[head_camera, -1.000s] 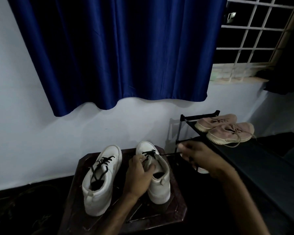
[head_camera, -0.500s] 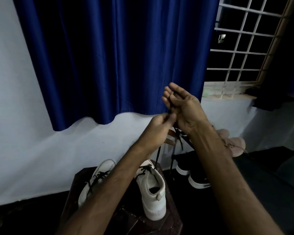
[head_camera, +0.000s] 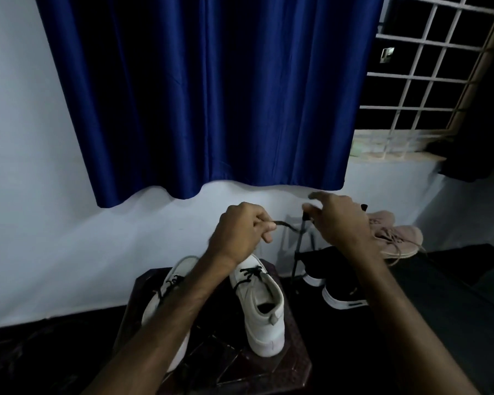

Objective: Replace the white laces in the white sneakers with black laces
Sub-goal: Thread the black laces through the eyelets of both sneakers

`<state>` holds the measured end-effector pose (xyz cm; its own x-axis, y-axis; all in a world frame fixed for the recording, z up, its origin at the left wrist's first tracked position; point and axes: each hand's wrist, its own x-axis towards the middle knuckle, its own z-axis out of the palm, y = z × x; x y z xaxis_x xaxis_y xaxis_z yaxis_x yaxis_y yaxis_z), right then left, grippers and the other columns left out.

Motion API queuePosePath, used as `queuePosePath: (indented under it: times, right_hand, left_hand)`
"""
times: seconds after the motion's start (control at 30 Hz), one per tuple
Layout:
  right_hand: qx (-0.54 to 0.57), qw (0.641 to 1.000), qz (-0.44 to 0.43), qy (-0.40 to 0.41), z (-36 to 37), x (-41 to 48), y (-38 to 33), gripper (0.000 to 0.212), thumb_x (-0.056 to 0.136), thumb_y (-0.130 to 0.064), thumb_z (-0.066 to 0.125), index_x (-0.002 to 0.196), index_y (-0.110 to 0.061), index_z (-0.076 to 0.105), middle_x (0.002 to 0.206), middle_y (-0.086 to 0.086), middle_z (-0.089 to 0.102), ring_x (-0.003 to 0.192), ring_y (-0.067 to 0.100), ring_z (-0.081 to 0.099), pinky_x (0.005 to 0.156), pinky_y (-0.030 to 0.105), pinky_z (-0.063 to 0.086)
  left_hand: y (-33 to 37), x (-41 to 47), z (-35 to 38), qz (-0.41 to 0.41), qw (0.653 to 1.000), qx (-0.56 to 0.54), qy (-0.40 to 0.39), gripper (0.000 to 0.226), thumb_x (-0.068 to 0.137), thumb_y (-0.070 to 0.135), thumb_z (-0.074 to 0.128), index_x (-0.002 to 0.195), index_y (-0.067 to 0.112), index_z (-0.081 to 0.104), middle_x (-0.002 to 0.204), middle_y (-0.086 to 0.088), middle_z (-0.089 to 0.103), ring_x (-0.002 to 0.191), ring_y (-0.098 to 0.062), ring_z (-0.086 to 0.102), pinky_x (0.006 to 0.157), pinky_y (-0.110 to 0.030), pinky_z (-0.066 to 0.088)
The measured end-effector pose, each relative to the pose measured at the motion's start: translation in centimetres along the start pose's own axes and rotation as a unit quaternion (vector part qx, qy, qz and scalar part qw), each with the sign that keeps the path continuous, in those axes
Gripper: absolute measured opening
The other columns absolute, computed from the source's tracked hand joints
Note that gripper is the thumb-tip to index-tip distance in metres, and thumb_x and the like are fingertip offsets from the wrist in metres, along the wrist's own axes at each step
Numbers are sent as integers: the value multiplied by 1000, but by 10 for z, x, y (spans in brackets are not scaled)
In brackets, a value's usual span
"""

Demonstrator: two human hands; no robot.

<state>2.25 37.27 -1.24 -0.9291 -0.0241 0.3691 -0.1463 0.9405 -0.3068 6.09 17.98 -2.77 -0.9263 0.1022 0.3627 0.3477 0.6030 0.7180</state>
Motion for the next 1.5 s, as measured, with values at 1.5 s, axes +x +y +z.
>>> queuePosePath:
  times: [1.5]
  right_hand:
    - [-51, 987, -135, -73, 124, -72, -42, 23, 81, -34, 57, 92, -14, 60, 106, -2, 50, 100, 22, 54, 61, 35, 47]
  left_hand:
    - [-104, -76, 72, -245, 935, -253, 50, 25, 90, 29, 62, 77, 8, 69, 77, -19, 71, 77, -34, 72, 62, -51, 60]
